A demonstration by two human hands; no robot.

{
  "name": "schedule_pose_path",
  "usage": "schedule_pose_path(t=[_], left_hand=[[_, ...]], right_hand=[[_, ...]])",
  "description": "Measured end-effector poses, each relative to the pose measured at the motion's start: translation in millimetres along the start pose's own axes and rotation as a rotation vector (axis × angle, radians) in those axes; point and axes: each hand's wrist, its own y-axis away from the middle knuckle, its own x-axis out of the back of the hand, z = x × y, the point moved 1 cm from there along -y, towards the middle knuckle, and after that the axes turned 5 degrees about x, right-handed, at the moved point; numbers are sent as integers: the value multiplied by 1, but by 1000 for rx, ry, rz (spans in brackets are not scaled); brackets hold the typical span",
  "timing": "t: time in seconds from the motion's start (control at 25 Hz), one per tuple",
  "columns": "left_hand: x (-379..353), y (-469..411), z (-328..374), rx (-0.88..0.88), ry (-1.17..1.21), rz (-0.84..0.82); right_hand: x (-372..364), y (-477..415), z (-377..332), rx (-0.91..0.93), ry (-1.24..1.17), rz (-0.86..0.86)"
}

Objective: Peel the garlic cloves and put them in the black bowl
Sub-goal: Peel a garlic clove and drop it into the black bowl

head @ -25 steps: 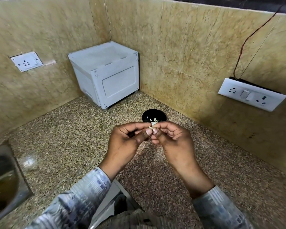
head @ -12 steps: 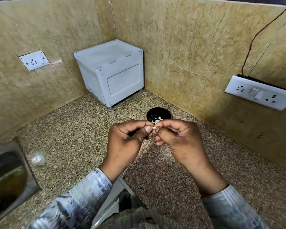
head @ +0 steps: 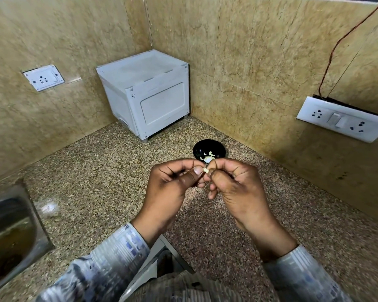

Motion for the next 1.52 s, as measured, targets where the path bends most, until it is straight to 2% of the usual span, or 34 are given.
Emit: schedule_pose_path(t=[0.2, 0.44, 0.72, 0.88, 1.0, 1.12, 1.28, 1.52], left_hand=[[3, -3, -1, 213, 245, -52], [-2, -6, -13, 482, 473, -124], [1, -37, -75, 826, 614, 12], [20, -82, -151, 1009, 621, 127], [41, -118, -214, 1111, 452, 192], [49, -149, -260, 1217, 292, 180], [52, -171, -291, 1321, 174, 144], [73, -166, -306, 1404, 211, 104]], right_hand=[[-3, 3, 7, -80, -122, 38], [-5, 7, 11, -234, -418, 84], [-2, 4, 48, -479, -657, 323], [-4, -3, 75, -587, -725, 412], [-8, -9, 92, -666, -717, 504], [-12, -18, 102, -715, -692, 590], [-21, -38, 117, -746, -688, 709], [-34, -63, 130, -744, -667, 780]])
